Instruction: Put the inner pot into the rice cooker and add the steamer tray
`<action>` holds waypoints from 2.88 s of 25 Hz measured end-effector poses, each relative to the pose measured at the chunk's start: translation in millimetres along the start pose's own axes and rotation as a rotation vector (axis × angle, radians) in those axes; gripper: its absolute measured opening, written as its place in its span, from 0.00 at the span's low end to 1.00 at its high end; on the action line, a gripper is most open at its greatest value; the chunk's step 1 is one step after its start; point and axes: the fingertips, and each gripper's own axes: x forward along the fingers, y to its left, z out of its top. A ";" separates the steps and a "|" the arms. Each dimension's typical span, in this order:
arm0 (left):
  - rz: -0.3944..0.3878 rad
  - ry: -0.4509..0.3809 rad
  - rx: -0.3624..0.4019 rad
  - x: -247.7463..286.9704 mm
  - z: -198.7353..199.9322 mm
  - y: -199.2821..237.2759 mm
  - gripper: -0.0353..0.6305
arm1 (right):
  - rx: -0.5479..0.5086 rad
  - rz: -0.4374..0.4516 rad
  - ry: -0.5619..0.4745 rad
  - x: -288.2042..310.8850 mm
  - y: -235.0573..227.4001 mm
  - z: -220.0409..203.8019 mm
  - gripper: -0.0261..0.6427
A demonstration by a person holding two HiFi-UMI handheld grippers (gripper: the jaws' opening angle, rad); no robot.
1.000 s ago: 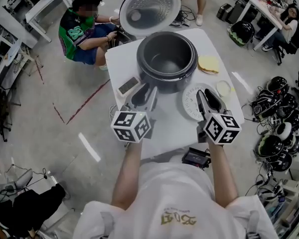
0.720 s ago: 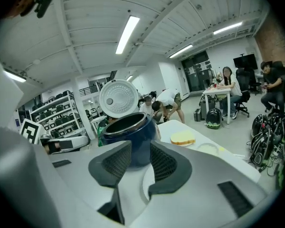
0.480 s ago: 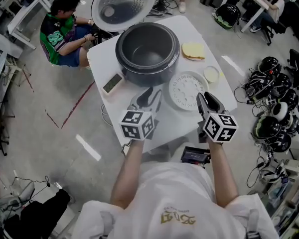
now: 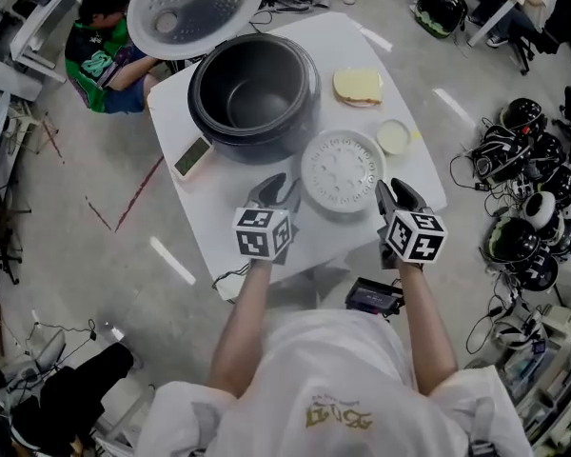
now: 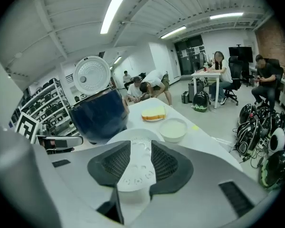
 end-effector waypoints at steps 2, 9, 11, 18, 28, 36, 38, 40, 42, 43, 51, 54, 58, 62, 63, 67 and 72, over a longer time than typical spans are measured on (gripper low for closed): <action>0.018 0.025 -0.008 11.0 -8.1 1.9 0.30 | -0.002 0.002 0.024 8.4 -11.9 -5.7 0.26; 0.072 0.099 -0.053 43.0 -35.1 11.7 0.30 | 0.000 0.022 0.109 37.8 -40.2 -27.3 0.27; 0.084 0.119 -0.069 52.2 -42.6 15.3 0.31 | 0.013 0.028 0.131 46.1 -47.1 -33.8 0.27; 0.104 0.136 -0.147 68.8 -56.5 20.2 0.33 | 0.012 0.065 0.192 67.2 -53.9 -52.2 0.28; 0.090 0.127 -0.193 76.9 -59.0 17.9 0.29 | 0.007 0.078 0.220 83.1 -55.5 -60.9 0.25; 0.067 0.145 -0.221 83.1 -61.8 12.8 0.22 | 0.002 0.093 0.227 84.3 -54.0 -60.0 0.21; 0.064 0.148 -0.243 84.0 -62.7 14.1 0.21 | 0.003 0.097 0.230 84.7 -53.5 -60.1 0.21; 0.060 0.151 -0.261 84.5 -63.2 14.6 0.21 | 0.014 0.100 0.230 84.8 -53.5 -60.1 0.21; 0.059 0.156 -0.273 84.3 -63.2 14.9 0.20 | 0.024 0.102 0.230 84.5 -53.5 -59.5 0.20; 0.059 0.158 -0.276 83.8 -63.1 15.0 0.20 | 0.028 0.104 0.231 84.2 -53.3 -58.9 0.20; 0.060 0.168 -0.294 72.8 -65.6 9.7 0.18 | 0.045 0.117 0.241 75.1 -51.3 -59.5 0.18; 0.060 0.164 -0.293 67.8 -63.1 7.5 0.18 | 0.056 0.124 0.236 69.9 -49.2 -58.7 0.17; 0.051 0.148 -0.293 59.5 -55.6 2.4 0.17 | 0.080 0.138 0.220 60.5 -46.4 -55.1 0.17; 0.040 0.137 -0.279 52.1 -48.1 -4.2 0.16 | 0.096 0.138 0.185 50.6 -44.8 -43.9 0.15; 0.037 0.134 -0.275 50.1 -45.3 -5.7 0.16 | 0.099 0.138 0.175 47.9 -44.0 -39.9 0.14; 0.025 0.111 -0.266 42.7 -31.9 -11.0 0.15 | 0.108 0.145 0.143 38.9 -40.2 -27.6 0.14; 0.008 0.076 -0.246 29.3 -14.3 -23.4 0.15 | 0.135 0.156 0.115 23.2 -38.0 -15.6 0.13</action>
